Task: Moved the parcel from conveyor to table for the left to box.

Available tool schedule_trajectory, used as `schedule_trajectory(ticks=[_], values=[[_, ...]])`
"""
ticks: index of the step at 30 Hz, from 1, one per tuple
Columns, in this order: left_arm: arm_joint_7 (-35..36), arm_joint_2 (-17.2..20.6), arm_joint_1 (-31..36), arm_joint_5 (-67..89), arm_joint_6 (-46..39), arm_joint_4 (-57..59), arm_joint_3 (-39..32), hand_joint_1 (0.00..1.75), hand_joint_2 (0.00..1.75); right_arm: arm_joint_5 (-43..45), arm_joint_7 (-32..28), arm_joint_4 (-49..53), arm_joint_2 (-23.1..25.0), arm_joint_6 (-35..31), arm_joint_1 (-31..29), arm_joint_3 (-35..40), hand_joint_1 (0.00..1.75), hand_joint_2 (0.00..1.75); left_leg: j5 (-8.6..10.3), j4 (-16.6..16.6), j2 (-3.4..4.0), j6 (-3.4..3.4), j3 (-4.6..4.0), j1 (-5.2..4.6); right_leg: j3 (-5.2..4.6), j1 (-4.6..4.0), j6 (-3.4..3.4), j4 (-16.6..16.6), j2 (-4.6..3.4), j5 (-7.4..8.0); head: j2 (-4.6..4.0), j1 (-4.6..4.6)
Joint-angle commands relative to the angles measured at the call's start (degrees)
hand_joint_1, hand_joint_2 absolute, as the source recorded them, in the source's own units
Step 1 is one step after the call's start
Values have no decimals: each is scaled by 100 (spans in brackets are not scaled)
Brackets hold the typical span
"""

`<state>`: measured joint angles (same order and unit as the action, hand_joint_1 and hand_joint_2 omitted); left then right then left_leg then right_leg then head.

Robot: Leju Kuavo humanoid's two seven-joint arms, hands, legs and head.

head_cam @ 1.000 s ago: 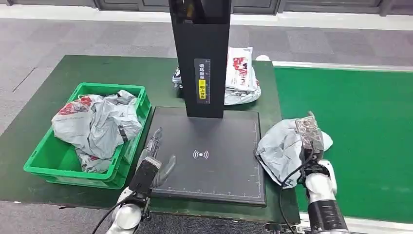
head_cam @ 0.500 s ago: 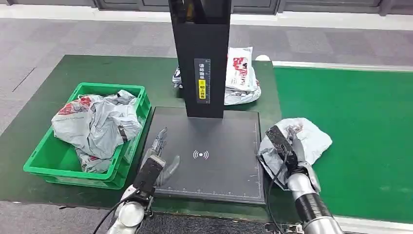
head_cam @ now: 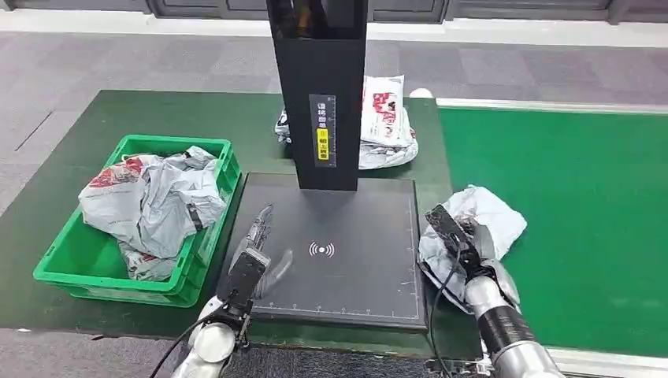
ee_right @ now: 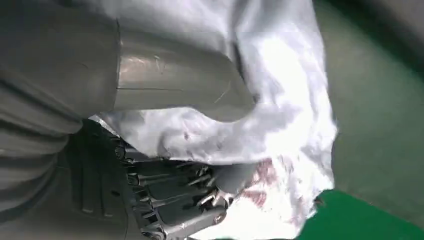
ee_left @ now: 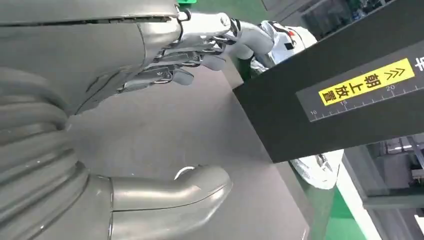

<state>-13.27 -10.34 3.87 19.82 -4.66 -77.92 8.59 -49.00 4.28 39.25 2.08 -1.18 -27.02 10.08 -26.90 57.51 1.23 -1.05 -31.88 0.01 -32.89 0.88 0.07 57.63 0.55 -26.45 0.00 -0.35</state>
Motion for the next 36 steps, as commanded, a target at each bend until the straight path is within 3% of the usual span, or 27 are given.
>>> schedule_trajectory(ticks=[1,4,6,8,9,11,13,17,24,31,32,36], values=[[12,163,183,-15,12,309,139,0,175,498,-368,-216,80,238,-45,-194,175,175,9,-12,-4,-4,0,8,-2,-7,-8,-12,-11,10,0,-2],[-48,182,173,-46,-41,309,118,0,175,1911,-1300,39,279,970,37,-941,175,175,6,-8,17,-9,-3,20,-11,-11,-18,-11,-29,15,0,-2],[-126,194,151,-80,-102,331,78,0,175,3340,-1818,420,427,1626,126,-1371,175,175,4,-7,30,-13,-1,25,-16,-16,-24,-8,-43,17,0,-2],[-203,195,153,-97,-151,394,42,0,175,4271,-1902,743,474,1919,184,-1350,175,175,-1,-9,70,-21,-2,27,-31,-19,-37,-3,-85,27,0,0],[-237,194,149,-105,-182,418,15,0,175,4619,-1952,973,511,1870,250,-1290,175,175,-15,-6,108,-35,-46,33,-33,-23,-45,6,-118,29,0,-2],[-297,203,124,-123,-243,443,-47,0,175,5339,-1828,1519,551,1996,320,-880,175,175,-15,-9,89,-44,-48,34,-39,-23,-48,4,-103,24,0,-2],[-316,211,103,-131,-255,429,-73,0,175,5513,-1800,1801,534,1911,342,-587,175,175,13,-10,55,-52,-18,35,-50,-25,-47,4,-66,23,0,-4],[-334,169,73,-130,-267,356,-153,0,175,5908,-1730,2173,586,1893,226,117,175,175,30,-8,3,-53,-44,32,-56,-28,-45,10,-19,24,0,-2],[-303,150,41,-69,-335,195,-204,0,175,6127,-1561,2031,783,1895,-16,950,175,175,32,-7,10,-54,-50,33,-60,-41,-47,7,-35,34,0,-4],[-263,167,56,-52,-362,186,-185,0,175,6104,-1363,1615,801,2042,-129,1449,175,175,38,-7,-20,-46,-50,32,-49,-40,-46,5,2,28,0,-4],[-232,179,67,-50,-370,184,-151,0,175,6022,-1307,1231,859,2052,-236,1757,19,175,41,-11,-21,-44,-48,30,-47,-38,-45,2,2,30,0,-4],[-202,184,75,-59,-387,182,-122,0,175,5995,-1421,890,939,1954,-308,1998,19,175,37,-14,-9,-45,-42,32,-42,-41,-46,0,-9,31,0,-2]])
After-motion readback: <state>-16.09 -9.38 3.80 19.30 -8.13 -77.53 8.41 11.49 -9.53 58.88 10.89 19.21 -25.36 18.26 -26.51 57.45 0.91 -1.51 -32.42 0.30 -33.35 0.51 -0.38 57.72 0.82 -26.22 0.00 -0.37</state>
